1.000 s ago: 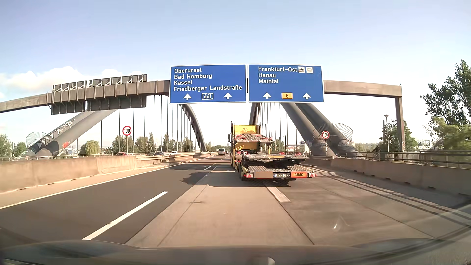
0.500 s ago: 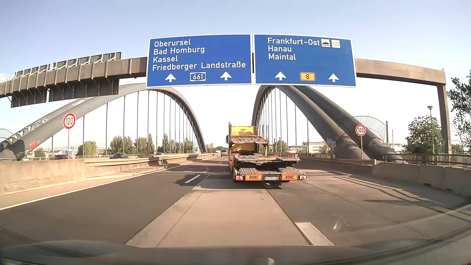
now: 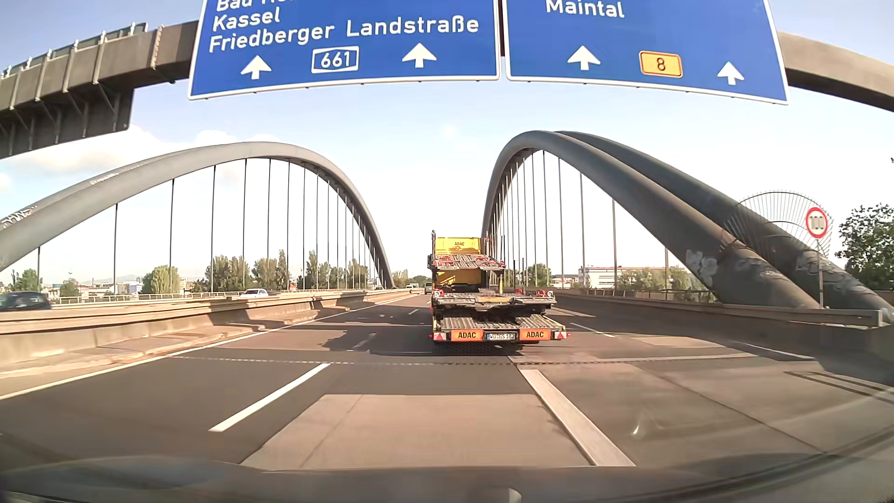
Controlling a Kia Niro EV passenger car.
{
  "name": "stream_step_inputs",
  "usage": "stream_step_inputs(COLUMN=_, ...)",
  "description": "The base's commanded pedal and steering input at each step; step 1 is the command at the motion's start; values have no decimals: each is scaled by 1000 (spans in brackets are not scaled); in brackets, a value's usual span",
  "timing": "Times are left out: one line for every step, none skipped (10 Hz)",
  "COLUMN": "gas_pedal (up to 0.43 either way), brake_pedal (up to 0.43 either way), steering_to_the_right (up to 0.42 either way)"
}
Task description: Follow the waypoints while adhering to traffic rules and regulations
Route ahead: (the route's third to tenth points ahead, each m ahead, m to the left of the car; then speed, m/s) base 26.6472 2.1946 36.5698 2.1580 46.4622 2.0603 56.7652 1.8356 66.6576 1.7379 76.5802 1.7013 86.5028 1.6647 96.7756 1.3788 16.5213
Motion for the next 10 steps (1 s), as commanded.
stream_step_inputs(gas_pedal=138, brake_pedal=0, steering_to_the_right=-3)
stream_step_inputs(gas_pedal=138, brake_pedal=0, steering_to_the_right=-3)
stream_step_inputs(gas_pedal=138, brake_pedal=0, steering_to_the_right=-3)
stream_step_inputs(gas_pedal=138, brake_pedal=0, steering_to_the_right=-3)
stream_step_inputs(gas_pedal=138, brake_pedal=0, steering_to_the_right=-2)
stream_step_inputs(gas_pedal=138, brake_pedal=0, steering_to_the_right=-2)
stream_step_inputs(gas_pedal=138, brake_pedal=0, steering_to_the_right=0)
stream_step_inputs(gas_pedal=130, brake_pedal=0, steering_to_the_right=0)
stream_step_inputs(gas_pedal=130, brake_pedal=0, steering_to_the_right=0)
stream_step_inputs(gas_pedal=130, brake_pedal=0, steering_to_the_right=0)
